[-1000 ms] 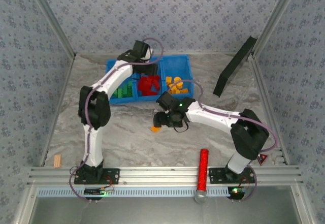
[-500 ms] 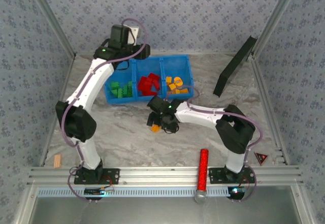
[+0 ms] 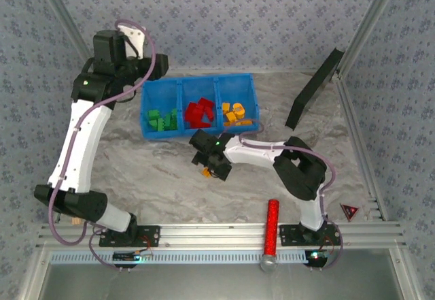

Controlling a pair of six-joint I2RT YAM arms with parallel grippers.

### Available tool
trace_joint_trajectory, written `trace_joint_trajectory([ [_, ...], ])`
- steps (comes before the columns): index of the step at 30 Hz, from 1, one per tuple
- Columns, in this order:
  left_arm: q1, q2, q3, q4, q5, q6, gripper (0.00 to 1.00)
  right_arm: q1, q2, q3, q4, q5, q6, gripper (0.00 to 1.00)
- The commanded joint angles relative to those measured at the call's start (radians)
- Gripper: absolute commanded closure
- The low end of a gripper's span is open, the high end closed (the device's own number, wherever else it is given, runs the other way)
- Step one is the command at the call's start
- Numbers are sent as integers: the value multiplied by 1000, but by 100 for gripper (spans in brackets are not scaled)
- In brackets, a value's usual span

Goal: Sort the legos into containers by color
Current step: Pick up the lego from the center of the table.

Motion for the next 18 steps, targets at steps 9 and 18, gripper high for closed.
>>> trace_joint_trajectory([
  [9, -40, -116, -110, 9, -120, -34, 1, -21, 79, 52, -69, 56, -34, 56],
  [18, 0, -265, -270, 79, -258, -79, 1, -29, -44, 39, -175, 95, -344, 64],
])
